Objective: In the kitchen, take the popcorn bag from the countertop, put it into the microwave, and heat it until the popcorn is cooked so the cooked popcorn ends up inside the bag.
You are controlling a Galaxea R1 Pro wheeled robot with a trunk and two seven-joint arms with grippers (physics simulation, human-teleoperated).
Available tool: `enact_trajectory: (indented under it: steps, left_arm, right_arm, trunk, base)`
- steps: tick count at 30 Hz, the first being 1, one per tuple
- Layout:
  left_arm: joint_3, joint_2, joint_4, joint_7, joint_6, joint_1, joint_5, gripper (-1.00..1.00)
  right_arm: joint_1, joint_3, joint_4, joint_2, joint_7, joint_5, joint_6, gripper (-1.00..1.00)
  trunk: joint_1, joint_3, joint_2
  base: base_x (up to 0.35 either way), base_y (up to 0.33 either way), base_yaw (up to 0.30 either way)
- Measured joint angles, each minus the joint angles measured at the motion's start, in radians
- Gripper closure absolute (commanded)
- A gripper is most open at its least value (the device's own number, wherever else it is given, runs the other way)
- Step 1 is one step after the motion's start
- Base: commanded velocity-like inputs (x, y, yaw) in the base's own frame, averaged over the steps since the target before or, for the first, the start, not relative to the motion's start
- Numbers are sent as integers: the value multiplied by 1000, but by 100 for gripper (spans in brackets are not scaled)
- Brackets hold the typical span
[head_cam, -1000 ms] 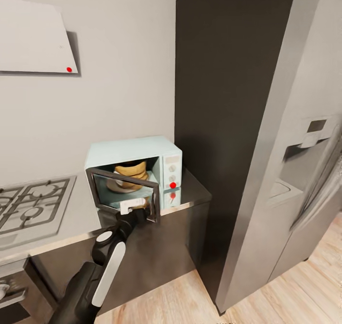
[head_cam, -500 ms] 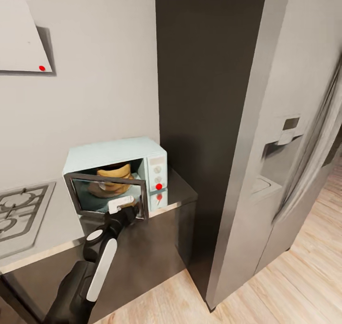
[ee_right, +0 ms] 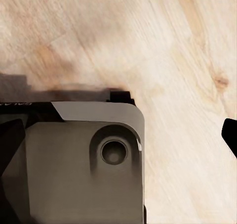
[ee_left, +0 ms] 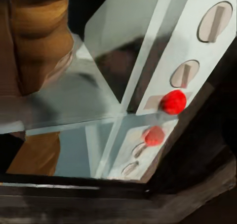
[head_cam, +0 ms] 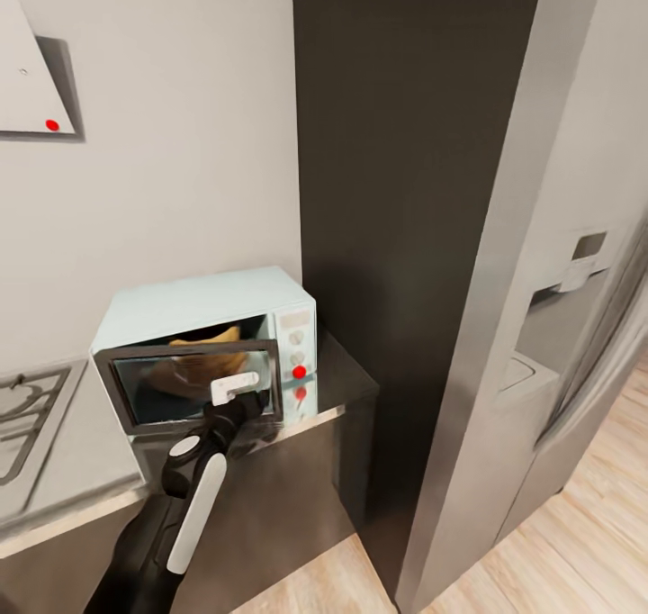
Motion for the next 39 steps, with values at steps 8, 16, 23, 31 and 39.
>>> enact_trajectory:
  steps: [8, 16, 23, 31, 39]
  left_arm:
    - [-81, 1, 0, -3, -5, 0, 19, -100]
    - [-75, 1, 0, -3, -5, 0, 19, -100]
    - [-73, 3, 0, -3, -5, 0, 21, -100]
    - [-73, 4, 0, -4, -5, 0, 24, -100]
    - [-73, 0, -2, 53, -3, 0, 25, -100]
  right_arm:
    - [0, 0, 0, -1, 0, 0, 0, -100]
    - [0, 0, 0, -1, 0, 0, 2, -100]
    - [0, 0, 0, -1, 0, 1, 2, -100]
    - [0, 0, 0, -1, 0, 1, 2, -100]
    - [0, 0, 0, -1, 0, 1, 2, -100]
  trunk:
    - [0, 0, 0]
    - [0, 0, 0]
    - [0, 0, 0]
    - [0, 0, 0]
    - [1, 0, 0]
  base:
    - [238, 0, 0]
    - [194, 0, 0]
    - [114, 0, 0]
    - [2, 0, 0]
    - [-234, 109, 0]
